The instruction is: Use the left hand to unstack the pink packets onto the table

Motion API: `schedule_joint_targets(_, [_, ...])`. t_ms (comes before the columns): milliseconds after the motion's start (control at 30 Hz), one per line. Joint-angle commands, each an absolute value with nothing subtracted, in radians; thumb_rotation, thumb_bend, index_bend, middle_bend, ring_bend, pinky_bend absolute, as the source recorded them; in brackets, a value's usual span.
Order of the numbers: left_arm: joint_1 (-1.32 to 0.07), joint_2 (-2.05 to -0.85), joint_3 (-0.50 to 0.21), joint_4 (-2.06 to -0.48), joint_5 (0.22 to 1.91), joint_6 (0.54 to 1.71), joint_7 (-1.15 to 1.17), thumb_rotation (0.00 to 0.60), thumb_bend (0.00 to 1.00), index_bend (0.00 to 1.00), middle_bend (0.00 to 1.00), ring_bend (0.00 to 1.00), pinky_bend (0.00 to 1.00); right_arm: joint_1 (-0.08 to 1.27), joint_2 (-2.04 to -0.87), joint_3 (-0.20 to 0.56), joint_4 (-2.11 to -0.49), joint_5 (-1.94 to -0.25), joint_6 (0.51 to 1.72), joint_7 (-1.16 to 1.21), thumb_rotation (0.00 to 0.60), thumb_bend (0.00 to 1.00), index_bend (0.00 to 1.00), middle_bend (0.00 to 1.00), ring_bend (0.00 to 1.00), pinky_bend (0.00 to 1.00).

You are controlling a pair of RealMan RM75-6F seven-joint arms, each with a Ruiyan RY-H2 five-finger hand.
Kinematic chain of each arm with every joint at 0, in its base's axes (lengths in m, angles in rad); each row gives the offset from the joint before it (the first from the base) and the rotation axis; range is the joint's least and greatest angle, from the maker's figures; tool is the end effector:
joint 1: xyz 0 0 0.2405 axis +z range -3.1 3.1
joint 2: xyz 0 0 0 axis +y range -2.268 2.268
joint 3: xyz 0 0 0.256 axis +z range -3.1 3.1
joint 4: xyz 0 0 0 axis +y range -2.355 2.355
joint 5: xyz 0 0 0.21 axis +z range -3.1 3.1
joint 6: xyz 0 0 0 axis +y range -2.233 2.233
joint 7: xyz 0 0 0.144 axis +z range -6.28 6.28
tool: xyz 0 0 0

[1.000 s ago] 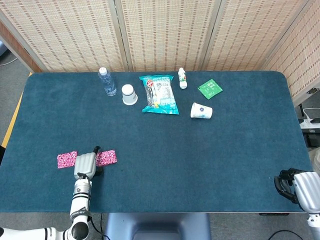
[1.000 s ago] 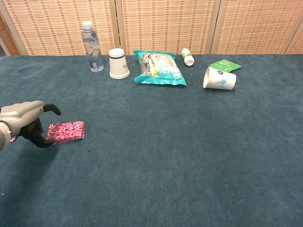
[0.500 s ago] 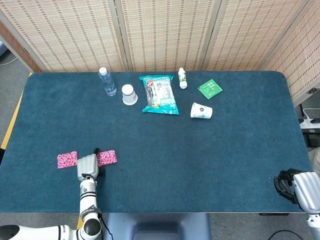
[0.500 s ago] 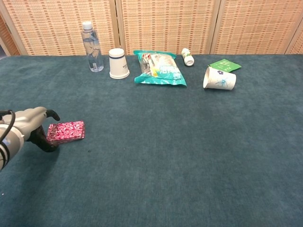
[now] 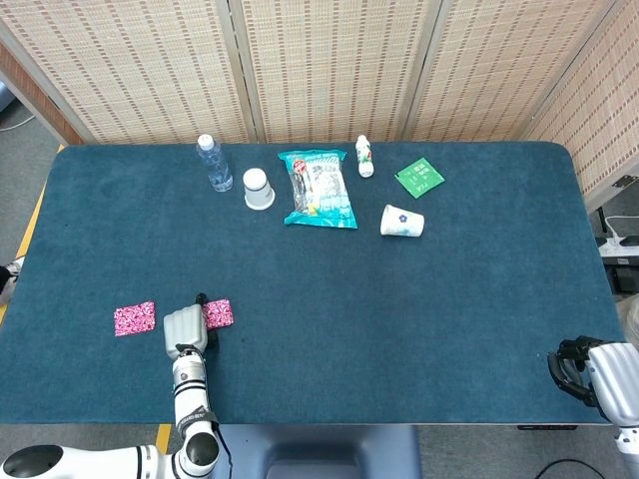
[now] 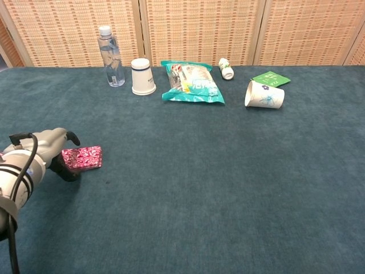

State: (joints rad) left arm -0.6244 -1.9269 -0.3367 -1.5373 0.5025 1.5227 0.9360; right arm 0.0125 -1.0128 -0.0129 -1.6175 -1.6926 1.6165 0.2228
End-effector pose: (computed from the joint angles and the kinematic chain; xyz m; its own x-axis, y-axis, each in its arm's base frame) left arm -0.1664 0.2871 -0.0618 0.3538 0.3459 0.8690 0.8268 0.3188 -0.4634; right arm -0.3007 -0.1439 0.1885 0.2807 0.0085 0.9598 -0.9504 -0.1370 0.2792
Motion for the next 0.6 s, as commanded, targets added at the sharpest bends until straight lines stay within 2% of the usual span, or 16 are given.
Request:
schedule_joint_targets(33, [-0.626, -1.931, -0.341, -1.526, 0.504, 1.519, 0.938, 0.600, 0.36, 0.22, 1.00, 1.00, 1.00, 0.013, -1.012, -0.013, -1.618, -1.693, 1.615, 0.222, 0.600, 0.48, 0.98, 0.80, 0.73, 0.85])
schedule_joint_targets(333, [-0.624, -1.932, -0.349, -1.517, 0.508, 1.510, 0.937, 0.600, 0.37, 0.27, 1.00, 1.00, 1.00, 0.013, -1.014, -0.013, -1.620, -1.693, 1.615, 0.218, 0.600, 0.48, 0.98, 0.80, 0.73, 0.85])
schedule_joint_targets(600, [-0.615, -1.931, -0.344, -1.519, 0.534, 1.513, 0.919, 0.600, 0.37, 0.37, 1.00, 1.00, 1.00, 0.014, -1.015, -0.014, -1.620, -1.694, 1.615, 0.215, 0.600, 0.48, 0.98, 0.80, 0.73, 0.85])
